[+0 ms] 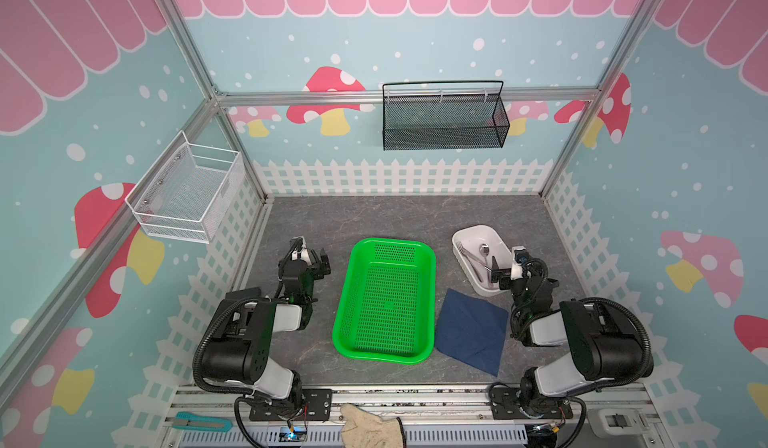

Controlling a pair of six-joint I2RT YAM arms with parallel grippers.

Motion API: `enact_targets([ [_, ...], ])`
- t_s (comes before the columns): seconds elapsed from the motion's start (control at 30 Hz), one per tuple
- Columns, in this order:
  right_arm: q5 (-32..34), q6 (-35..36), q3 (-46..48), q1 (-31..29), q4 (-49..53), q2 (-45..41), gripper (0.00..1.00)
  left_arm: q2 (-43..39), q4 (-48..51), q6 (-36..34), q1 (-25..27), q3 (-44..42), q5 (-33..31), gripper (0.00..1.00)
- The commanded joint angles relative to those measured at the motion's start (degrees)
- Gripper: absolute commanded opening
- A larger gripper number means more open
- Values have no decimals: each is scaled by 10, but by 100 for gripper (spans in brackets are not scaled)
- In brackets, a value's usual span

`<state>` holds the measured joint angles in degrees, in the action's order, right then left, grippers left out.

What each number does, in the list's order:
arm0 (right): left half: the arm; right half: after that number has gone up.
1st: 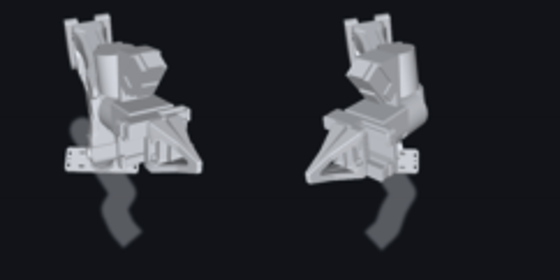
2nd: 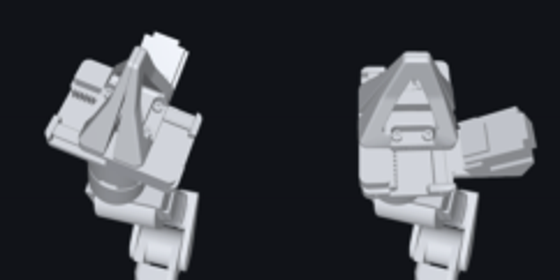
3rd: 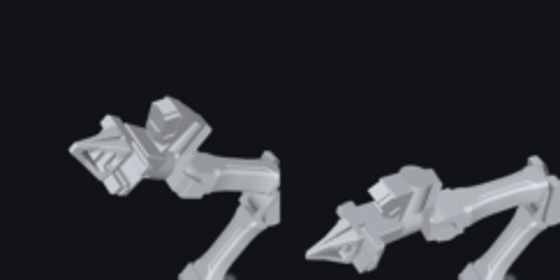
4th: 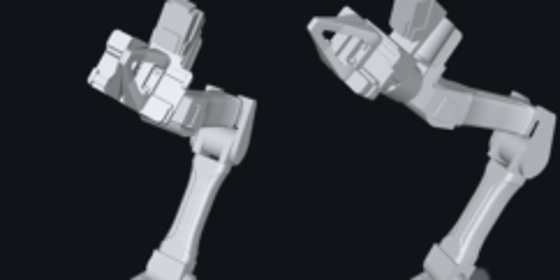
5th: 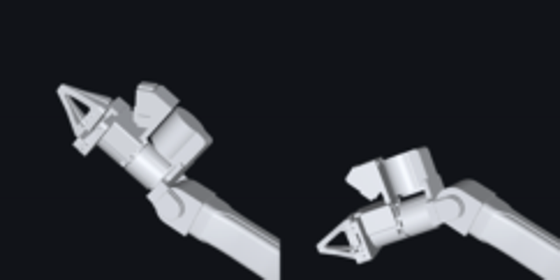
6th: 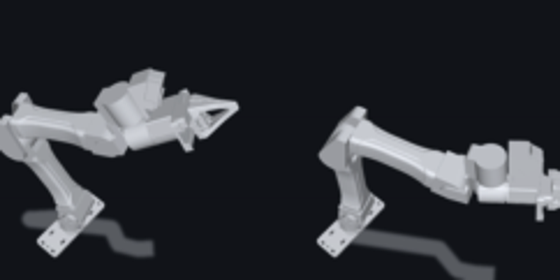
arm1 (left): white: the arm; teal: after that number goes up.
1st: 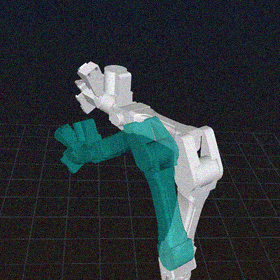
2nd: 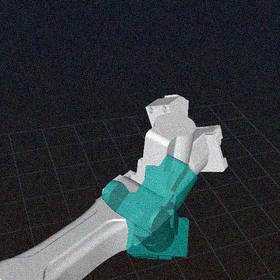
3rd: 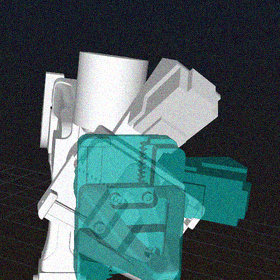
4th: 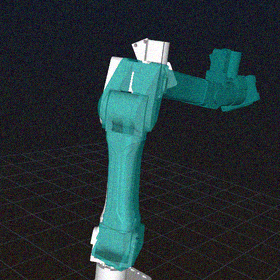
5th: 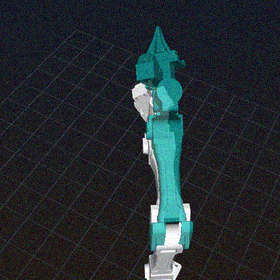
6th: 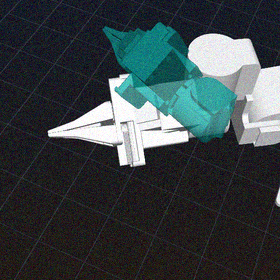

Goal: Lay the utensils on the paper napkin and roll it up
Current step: 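Reach both grippers toward the green basket's near rim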

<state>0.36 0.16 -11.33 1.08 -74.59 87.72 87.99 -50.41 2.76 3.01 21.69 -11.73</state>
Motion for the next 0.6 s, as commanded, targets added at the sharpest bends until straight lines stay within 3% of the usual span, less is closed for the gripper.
enact_targets([
  [0.0,-5,0,-8,1,-1,0,100,-3,-3,-9,-5,7,15,100],
  [0.1,-9,2,13,0,-33,-13,99,-40,7,-15,-2,-7,24,100],
  [0.17,-18,7,19,0,-25,-32,99,-91,79,-1,-2,5,8,99],
  [0.23,-20,4,-6,0,58,-68,99,-141,172,24,-3,27,-9,100],
  [0.37,-29,-38,-67,0,239,-136,100,-210,215,67,-4,27,-24,99],
  [0.43,-53,-78,-89,0,321,-178,100,-245,265,125,-5,38,-48,99],
  [0.5,-86,-196,-127,1,441,-217,100,-279,343,235,-6,53,-85,100],
  [0.57,-255,-205,-152,3,490,-243,100,-315,419,359,-14,62,-72,100],
])
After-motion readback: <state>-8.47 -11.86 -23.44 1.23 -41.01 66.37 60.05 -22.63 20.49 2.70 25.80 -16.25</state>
